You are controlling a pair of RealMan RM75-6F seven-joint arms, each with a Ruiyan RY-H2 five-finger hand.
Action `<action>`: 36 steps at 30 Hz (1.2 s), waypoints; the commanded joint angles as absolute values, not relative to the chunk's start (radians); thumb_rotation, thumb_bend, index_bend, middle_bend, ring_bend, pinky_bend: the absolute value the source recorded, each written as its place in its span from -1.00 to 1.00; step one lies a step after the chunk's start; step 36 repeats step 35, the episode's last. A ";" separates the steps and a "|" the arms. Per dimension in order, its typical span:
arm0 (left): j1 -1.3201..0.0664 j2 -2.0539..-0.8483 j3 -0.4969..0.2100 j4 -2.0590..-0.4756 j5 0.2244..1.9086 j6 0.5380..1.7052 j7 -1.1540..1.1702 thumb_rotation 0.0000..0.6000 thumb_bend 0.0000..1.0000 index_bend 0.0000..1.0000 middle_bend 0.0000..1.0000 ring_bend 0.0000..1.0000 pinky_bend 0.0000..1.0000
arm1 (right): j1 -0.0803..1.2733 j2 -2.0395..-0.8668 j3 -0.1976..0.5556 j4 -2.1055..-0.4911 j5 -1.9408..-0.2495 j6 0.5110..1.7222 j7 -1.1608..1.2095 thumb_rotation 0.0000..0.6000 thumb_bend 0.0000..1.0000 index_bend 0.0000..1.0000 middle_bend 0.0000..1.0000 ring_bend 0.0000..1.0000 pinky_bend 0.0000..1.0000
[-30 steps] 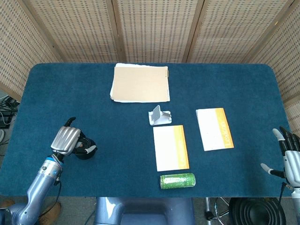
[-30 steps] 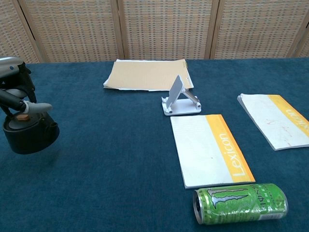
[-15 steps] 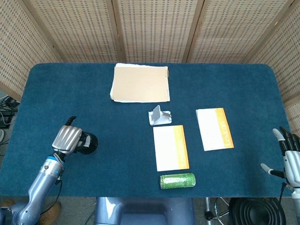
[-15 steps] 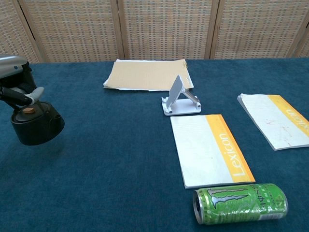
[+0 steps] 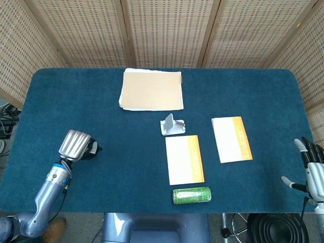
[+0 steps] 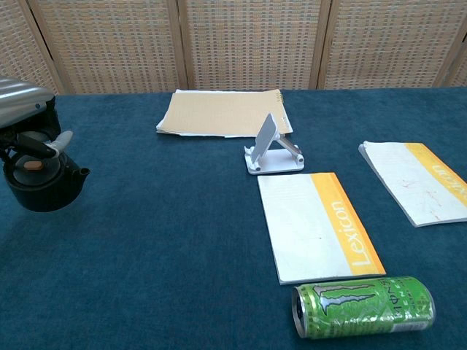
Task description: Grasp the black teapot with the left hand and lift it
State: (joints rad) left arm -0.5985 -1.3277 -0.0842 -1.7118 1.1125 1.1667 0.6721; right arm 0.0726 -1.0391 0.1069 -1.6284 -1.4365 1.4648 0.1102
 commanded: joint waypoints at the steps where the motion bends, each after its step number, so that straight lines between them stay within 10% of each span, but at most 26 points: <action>1: -0.601 -1.330 -0.083 -1.708 1.102 1.162 0.683 0.12 1.00 1.00 1.00 0.78 0.62 | 0.073 -1.040 0.106 -1.628 -1.437 1.464 0.109 1.00 -1.00 -1.00 -1.00 -1.00 -1.00; 22: -0.672 -1.351 -0.070 -1.583 1.328 1.122 0.584 0.93 1.00 1.00 1.00 0.78 0.71 | 0.073 -1.039 0.109 -1.627 -1.432 1.464 0.114 1.00 -1.00 -1.00 -1.00 -1.00 -1.00; 36: -0.699 -1.384 -0.068 -1.451 1.524 1.170 0.384 1.00 1.00 1.00 1.00 0.78 0.71 | 0.073 -1.037 0.111 -1.625 -1.429 1.462 0.119 1.00 -1.00 -1.00 -1.00 -1.00 -1.00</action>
